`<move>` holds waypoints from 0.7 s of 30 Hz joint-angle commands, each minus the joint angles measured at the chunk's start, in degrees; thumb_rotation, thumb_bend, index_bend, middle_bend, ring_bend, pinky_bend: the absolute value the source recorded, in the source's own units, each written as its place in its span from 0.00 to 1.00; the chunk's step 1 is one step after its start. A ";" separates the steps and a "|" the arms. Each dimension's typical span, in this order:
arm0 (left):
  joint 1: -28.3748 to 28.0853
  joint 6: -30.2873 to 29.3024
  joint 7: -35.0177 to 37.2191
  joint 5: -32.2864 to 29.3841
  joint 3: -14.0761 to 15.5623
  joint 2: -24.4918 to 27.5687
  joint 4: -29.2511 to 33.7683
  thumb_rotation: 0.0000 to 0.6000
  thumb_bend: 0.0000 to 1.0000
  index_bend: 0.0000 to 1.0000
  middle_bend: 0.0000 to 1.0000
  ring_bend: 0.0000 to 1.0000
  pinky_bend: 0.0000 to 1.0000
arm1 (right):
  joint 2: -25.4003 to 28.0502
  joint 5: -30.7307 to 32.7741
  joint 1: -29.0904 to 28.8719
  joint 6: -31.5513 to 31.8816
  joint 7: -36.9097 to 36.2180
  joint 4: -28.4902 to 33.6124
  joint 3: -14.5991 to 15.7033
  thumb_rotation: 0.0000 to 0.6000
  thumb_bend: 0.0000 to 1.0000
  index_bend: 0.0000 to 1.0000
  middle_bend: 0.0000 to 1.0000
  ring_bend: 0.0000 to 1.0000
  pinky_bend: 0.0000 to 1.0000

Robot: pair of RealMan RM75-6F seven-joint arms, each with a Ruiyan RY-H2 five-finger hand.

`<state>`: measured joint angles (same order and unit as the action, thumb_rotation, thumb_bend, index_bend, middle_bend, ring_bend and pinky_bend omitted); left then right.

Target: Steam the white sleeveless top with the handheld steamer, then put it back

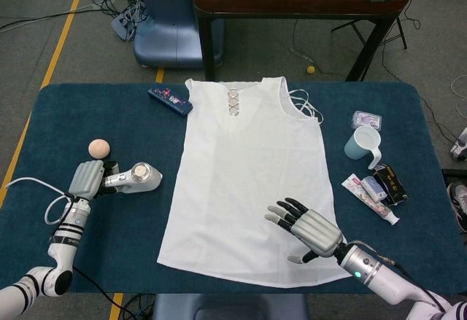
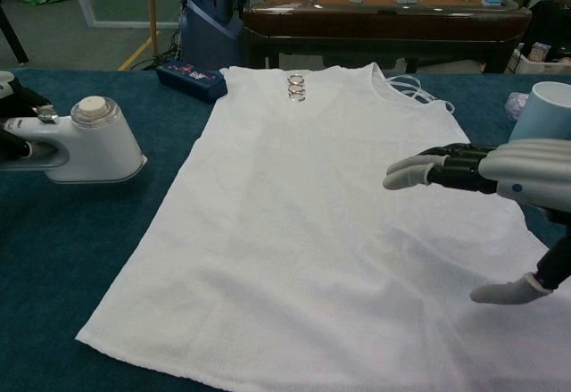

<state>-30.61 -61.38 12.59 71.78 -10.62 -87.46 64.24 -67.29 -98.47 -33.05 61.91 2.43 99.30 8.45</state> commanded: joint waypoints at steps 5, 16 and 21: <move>-0.07 0.81 0.52 0.47 0.32 -1.71 -3.50 1.00 0.25 0.86 0.81 0.66 0.78 | 4.89 -0.39 2.12 4.20 -0.33 1.99 -1.49 0.84 0.20 0.00 0.06 0.00 0.00; 0.09 3.51 -1.20 -0.26 0.87 -0.74 -2.36 1.00 0.23 0.57 0.53 0.41 0.65 | 7.30 -0.32 4.47 7.40 -2.66 1.61 -2.63 0.84 0.20 0.00 0.06 0.00 0.00; 0.24 5.27 -4.44 -1.72 1.20 1.00 0.84 1.00 0.17 0.26 0.29 0.20 0.46 | 7.70 -0.81 5.09 8.38 -3.70 1.20 -3.12 0.84 0.20 0.00 0.06 0.00 0.00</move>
<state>-30.44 -56.77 9.04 70.66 -9.57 -87.10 64.15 -59.65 -99.20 -28.04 70.22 -1.19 100.57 5.40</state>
